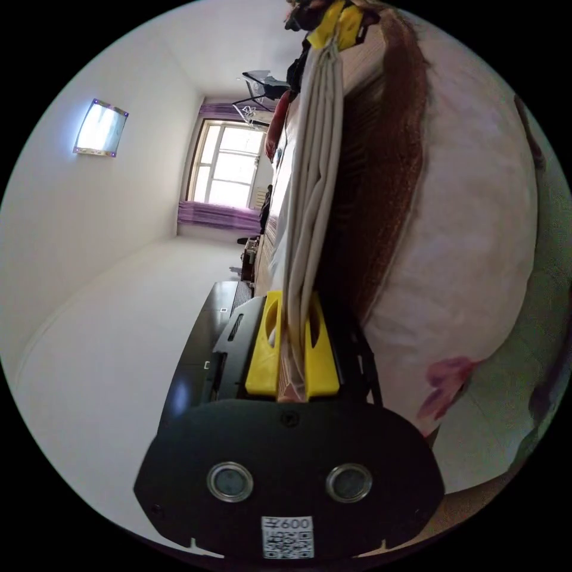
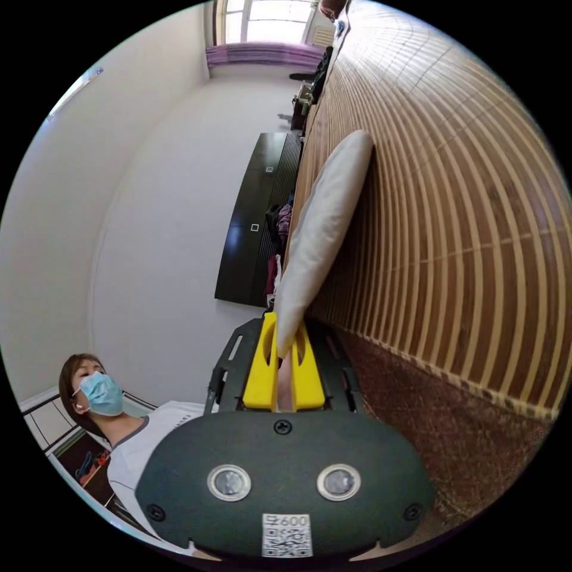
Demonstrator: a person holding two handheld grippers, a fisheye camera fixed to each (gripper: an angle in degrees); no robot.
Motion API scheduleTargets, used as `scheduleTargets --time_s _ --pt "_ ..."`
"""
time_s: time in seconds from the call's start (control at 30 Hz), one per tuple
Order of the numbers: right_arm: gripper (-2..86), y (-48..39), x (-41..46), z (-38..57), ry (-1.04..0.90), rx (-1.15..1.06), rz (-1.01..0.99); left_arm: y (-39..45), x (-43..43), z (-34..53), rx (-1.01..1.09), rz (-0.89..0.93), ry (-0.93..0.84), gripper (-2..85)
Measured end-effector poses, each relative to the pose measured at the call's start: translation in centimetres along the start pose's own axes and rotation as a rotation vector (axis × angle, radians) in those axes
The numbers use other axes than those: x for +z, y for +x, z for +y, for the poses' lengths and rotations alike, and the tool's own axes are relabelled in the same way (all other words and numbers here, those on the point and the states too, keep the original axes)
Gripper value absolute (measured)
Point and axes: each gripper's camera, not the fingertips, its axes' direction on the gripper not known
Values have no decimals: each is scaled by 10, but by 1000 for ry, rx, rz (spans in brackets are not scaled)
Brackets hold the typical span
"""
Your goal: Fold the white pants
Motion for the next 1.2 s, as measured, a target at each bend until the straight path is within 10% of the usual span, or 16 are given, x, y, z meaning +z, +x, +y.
scheduleTargets --time_s 0.4,0.57,0.73,0.97,1.2 --pt "49 81 41 125 125 -179 151 -1 -36 -47 59 68 -28 8" --pt "69 35 115 271 405 -767 824 4 -61 -76 115 73 -58 7" --pt "79 79 314 369 290 -1403 1215 4 -83 -102 118 123 -84 5" --pt "107 164 488 410 -100 -1754 1174 -11 -114 -142 219 265 -71 1" --pt "111 218 544 427 -77 -1751 1196 -20 -130 -180 167 446 -86 0"
